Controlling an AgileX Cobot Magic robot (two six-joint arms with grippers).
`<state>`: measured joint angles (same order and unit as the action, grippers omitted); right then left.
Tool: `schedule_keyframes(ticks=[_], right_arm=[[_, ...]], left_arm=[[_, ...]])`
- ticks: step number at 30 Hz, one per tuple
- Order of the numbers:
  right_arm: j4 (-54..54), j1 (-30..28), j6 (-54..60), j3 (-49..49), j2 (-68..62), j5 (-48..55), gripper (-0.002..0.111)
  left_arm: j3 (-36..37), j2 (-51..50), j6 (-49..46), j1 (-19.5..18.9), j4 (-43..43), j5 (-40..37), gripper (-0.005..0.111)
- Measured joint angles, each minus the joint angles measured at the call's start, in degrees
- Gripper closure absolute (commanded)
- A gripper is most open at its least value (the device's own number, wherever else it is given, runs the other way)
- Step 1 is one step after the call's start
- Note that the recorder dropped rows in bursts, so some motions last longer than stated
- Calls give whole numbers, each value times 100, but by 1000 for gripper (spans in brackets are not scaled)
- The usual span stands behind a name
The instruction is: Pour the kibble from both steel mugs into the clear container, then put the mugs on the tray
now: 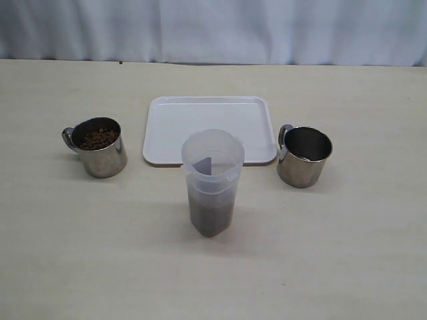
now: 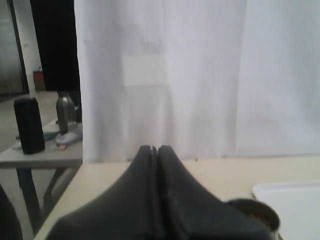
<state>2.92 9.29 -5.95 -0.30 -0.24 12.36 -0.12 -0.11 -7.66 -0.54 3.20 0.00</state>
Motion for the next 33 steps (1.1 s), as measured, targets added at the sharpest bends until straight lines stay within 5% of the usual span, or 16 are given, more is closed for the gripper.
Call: schedule_keyframes(ticks=[4, 7, 9, 15, 19, 27, 33], right_arm=[[0, 0, 0, 0, 0, 0, 103], [0, 0, 0, 0, 0, 0, 103], [0, 0, 0, 0, 0, 0, 103], [0, 0, 0, 0, 0, 0, 103], [0, 0, 0, 0, 0, 0, 103], [0, 0, 0, 0, 0, 0, 103], [0, 0, 0, 0, 0, 0, 103]], left_arm=[[0, 0, 93, 0, 0, 1329, 107], [0, 0, 1153, 0, 11, 2271, 107], [0, 0, 1851, 0, -140, 2546, 107], [0, -278, 2389, 0, -2460, 2251, 107], [0, -1389, 2426, 0, -2863, 1958, 107], [0, -4298, 2520, 0, -2983, 2805, 107], [-77, -6881, 2536, 0, -3309, 4498, 107]])
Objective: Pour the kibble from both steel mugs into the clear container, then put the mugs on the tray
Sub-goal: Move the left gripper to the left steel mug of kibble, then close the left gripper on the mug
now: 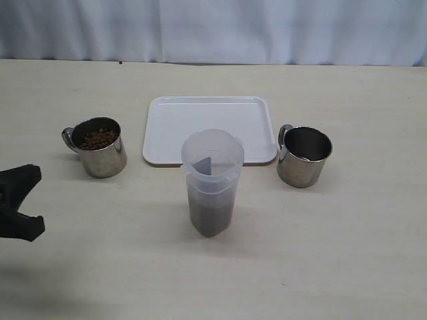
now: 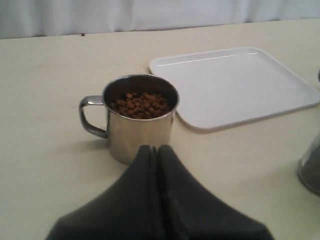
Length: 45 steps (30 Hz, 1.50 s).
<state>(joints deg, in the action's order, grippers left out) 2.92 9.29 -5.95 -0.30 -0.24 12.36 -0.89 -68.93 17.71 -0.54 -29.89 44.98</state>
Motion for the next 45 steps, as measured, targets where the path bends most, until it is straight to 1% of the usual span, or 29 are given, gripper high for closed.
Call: schedule_keyframes(ticks=[1, 3, 4, 5, 6, 7, 8, 9, 11, 13, 17, 20, 29, 33, 39, 45], right_arm=[[0, 0, 0, 0, 0, 0, 103], [0, 0, 0, 0, 0, 0, 103], [0, 0, 0, 0, 0, 0, 103], [0, 0, 0, 0, 0, 0, 103], [0, 0, 0, 0, 0, 0, 103], [0, 0, 0, 0, 0, 0, 103], [0, 0, 0, 0, 0, 0, 103], [0, 0, 0, 0, 0, 0, 103], [0, 0, 0, 0, 0, 0, 103], [0, 0, 0, 0, 0, 0, 103], [0, 0, 0, 0, 0, 0, 103], [0, 0, 0, 0, 0, 0, 103], [0, 0, 0, 0, 0, 0, 103], [0, 0, 0, 0, 0, 0, 103], [0, 0, 0, 0, 0, 0, 103], [0, 0, 0, 0, 0, 0, 103]], left_arm=[[-95, -238, -36, 0, -38, 83, 106], [-480, -1090, -109, 0, -385, 222, 97], [-615, -1356, -123, 0, -522, 234, 85], [-831, -1801, -124, 0, -755, 246, 75], [-971, -2018, -124, 0, -873, 246, 66], [-1115, -2177, -135, 0, -960, 246, 51], [-1258, -2385, -135, 0, -1064, 246, 39], [-1399, -2535, -135, 0, -1138, 246, 22], [-1780, -2852, -135, 0, -1239, 76, 11], [-2118, -3190, -135, 0, -1263, -123, 11], [-2300, -3529, -87, 0, -1412, -152, 11], [-2576, -3925, -62, 0, -1725, -76, 11], [-3247, -4450, -208, 0, -1838, 123, 11], [-3372, -4623, -563, 0, -1838, 331, 11], [-3378, -4843, -1371, 0, -1804, 711, 11], [-3491, -4937, -1548, 0, -1653, 968, 11]])
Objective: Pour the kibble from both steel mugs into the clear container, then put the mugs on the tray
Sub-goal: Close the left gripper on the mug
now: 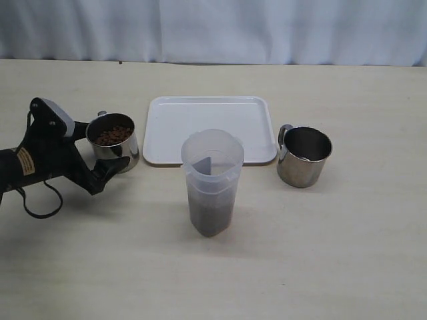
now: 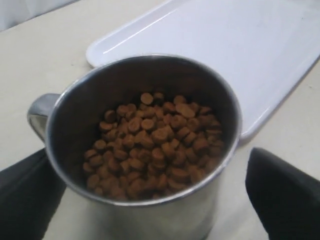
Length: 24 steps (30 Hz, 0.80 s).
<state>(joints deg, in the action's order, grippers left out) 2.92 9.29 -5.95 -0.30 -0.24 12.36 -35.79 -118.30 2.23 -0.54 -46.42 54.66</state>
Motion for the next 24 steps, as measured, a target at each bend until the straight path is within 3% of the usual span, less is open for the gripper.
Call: schedule_keyframes(ticks=[24], right_arm=[[0, 0, 0, 0, 0, 0, 103]], left_arm=[[-756, -925, -45, 13, 3, 420, 11]])
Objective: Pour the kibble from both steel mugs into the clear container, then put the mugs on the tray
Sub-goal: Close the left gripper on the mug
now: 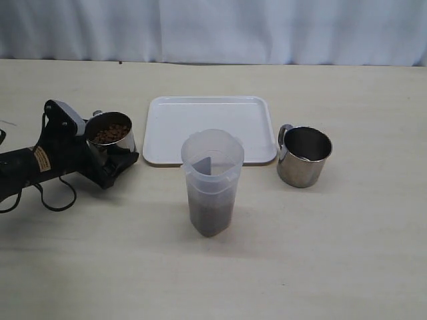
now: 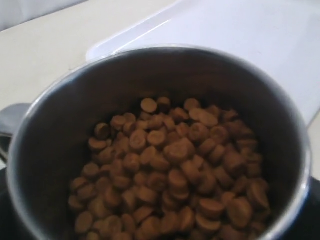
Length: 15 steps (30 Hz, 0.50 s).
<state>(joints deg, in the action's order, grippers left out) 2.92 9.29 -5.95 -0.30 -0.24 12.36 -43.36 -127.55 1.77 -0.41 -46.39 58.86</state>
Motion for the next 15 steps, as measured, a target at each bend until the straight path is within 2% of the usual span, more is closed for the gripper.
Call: schedule_keyframes(ticks=[6, 10, 15], right_arm=[[0, 0, 0, 0, 0, 0, 103], [0, 0, 0, 0, 0, 0, 103], [0, 0, 0, 0, 0, 0, 103]], left_arm=[[-47, -16, 0, 0, 0, 14, 15], [-47, -16, 111, 0, 13, 38, 41], [-47, -26, 221, 0, 170, 38, 63]])
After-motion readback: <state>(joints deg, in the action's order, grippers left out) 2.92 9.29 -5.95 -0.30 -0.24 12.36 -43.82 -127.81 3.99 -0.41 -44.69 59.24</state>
